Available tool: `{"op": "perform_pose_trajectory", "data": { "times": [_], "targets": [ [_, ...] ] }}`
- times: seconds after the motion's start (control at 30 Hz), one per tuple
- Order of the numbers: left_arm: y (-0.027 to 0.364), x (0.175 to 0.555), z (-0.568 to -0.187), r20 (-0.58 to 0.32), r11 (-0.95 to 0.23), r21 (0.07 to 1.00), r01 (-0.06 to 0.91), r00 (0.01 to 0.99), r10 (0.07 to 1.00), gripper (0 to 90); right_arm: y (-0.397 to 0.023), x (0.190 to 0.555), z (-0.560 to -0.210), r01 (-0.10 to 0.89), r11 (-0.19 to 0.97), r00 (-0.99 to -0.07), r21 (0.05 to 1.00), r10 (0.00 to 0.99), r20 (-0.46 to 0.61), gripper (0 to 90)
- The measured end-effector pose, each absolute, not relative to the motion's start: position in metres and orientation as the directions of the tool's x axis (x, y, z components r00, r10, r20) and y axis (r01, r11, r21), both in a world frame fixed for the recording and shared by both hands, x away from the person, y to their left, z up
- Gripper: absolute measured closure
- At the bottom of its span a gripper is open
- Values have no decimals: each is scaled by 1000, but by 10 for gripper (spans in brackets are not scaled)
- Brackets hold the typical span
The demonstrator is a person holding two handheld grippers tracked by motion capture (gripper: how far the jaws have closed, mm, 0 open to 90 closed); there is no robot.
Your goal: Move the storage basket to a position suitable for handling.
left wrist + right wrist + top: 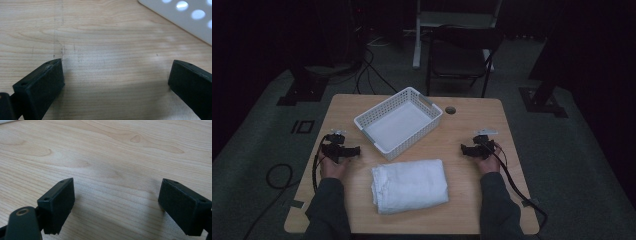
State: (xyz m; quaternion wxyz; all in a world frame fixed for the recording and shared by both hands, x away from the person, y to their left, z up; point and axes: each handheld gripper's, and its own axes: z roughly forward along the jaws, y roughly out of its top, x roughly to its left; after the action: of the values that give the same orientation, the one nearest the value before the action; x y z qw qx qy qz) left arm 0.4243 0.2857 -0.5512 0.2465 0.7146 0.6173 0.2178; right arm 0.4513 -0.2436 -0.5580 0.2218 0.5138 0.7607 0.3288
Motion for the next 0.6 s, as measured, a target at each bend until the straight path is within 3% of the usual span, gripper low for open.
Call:
{"op": "perform_pose_trajectory", "data": {
  "times": [0.2,0.23,0.27,0.33,0.5,0.6],
  "targets": [
    [285,424,-548,8,-136,612,779,166,986,24,-244,450,-558,633,262,-382,729,924,1,136],
    [284,423,-547,7,-142,613,777,174,985,107,-244,449,-558,633,263,-384,728,923,0,136],
    [284,422,-546,7,-149,619,771,184,983,107,-244,449,-558,633,263,-384,728,923,0,136],
    [283,421,-545,9,-161,629,760,200,980,220,-244,449,-558,633,263,-383,728,924,0,137],
    [280,424,-547,8,-138,649,748,175,985,241,-243,448,-558,629,265,-388,731,922,-1,157],
    [278,423,-545,7,-135,641,755,170,985,311,-243,448,-558,629,262,-384,731,923,-1,158]
  ]
}}
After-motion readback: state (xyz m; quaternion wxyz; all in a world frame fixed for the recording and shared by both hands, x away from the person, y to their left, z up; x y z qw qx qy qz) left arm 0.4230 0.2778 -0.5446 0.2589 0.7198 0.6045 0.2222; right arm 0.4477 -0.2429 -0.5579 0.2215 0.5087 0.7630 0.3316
